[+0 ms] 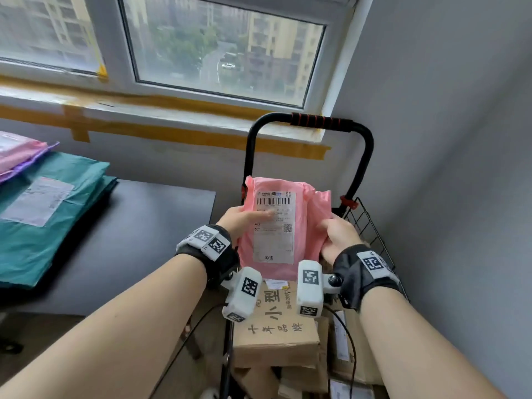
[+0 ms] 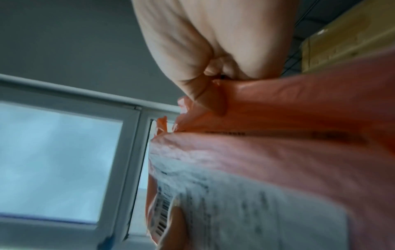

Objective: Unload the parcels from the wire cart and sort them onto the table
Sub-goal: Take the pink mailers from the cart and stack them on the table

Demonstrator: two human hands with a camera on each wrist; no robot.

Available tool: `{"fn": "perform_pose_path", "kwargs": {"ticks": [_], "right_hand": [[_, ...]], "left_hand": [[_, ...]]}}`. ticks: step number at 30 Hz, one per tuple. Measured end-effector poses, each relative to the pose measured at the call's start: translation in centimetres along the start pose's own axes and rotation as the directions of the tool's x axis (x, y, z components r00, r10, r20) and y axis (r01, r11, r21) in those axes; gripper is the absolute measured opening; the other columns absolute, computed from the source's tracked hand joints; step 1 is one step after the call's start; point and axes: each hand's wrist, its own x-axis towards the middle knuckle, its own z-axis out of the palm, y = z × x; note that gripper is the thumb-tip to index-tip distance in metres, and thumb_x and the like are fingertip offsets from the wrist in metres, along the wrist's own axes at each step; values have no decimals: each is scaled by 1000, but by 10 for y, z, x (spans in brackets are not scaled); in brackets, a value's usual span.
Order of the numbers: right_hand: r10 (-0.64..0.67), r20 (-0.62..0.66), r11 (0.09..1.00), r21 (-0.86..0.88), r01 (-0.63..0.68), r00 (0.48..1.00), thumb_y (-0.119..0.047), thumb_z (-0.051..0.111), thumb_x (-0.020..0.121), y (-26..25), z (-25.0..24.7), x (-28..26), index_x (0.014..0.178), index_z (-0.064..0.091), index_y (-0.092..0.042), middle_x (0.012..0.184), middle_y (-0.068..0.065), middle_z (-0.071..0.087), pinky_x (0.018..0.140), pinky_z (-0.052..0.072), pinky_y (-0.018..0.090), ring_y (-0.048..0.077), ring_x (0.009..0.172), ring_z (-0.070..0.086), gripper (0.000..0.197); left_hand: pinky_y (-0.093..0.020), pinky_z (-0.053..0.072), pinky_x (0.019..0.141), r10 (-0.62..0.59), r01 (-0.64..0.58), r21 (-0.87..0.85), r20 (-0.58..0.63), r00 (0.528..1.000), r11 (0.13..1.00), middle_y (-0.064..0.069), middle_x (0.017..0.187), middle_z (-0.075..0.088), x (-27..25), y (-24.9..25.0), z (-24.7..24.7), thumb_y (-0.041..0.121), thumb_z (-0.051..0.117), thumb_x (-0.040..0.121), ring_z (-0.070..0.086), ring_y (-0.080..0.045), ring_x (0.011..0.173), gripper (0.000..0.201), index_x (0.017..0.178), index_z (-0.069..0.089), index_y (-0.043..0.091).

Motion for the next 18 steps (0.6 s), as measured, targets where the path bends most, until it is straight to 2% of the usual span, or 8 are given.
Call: {"fn": "perform_pose_path", "kwargs": {"ticks": [4,7,9,12,13,15,16,18], "right_hand": [[73,121,997,24,-77,990,14,35,80,8,41,-38,82,62,-1,79,16,63,72,52,39,31,76,60,31],[99,175,995,-16,-98,980,6,41,76,17,85,-63,95,63,3,99,26,67,85,52,53,43,95,64,29],[93,221,996,-23,-90,971,3,45,72,17,114,-74,103,63,5,109,26,65,91,48,59,43,101,63,36],[32,329,999,-50,-17,944,-5,51,84,13,156,-95,92,63,1,90,21,66,81,55,41,31,79,65,15],[20,391,999,-45,-3,920,-15,53,89,13,170,-102,94,65,-2,92,20,68,83,54,40,30,81,65,18],[25,520,999,-48,0,854,-38,53,92,14,199,-117,108,68,-10,108,16,70,94,49,45,31,99,66,36],[40,569,997,-80,7,822,-47,53,91,17,215,-123,113,68,-14,111,15,69,95,49,45,31,103,65,43],[73,623,989,-144,22,779,-55,53,88,22,247,-133,115,67,-17,109,15,70,86,55,42,30,96,68,49]], "left_hand": [[-33,55,66,57,-57,-22,3,998,998,-8,94,72,-53,13,-35,18,66,86,70,-21,78,12,97,66,13],[-31,56,61,62,-62,-57,4,998,996,-5,84,73,-83,20,-70,19,61,90,71,-19,71,7,94,64,15],[-28,56,55,65,-69,-102,-38,997,992,-4,77,72,-100,27,-92,20,59,92,70,-17,62,9,90,64,13],[-22,53,47,131,-151,-120,-162,978,981,-5,79,69,-117,37,-128,18,60,91,68,-13,54,8,91,63,10],[-21,52,45,160,-188,-122,-205,966,975,-6,80,68,-122,40,-140,17,61,90,67,-12,52,8,91,63,9],[-19,51,45,203,-239,-112,-261,944,965,-6,83,67,-127,46,-166,16,63,89,67,-10,53,7,90,64,9],[-18,51,47,216,-253,-104,-280,935,962,-4,82,68,-129,49,-179,17,64,88,67,-9,54,6,89,64,10],[-18,52,48,236,-282,-97,-329,914,955,0,74,70,-131,55,-207,17,64,88,66,-7,53,7,87,63,11]]}}
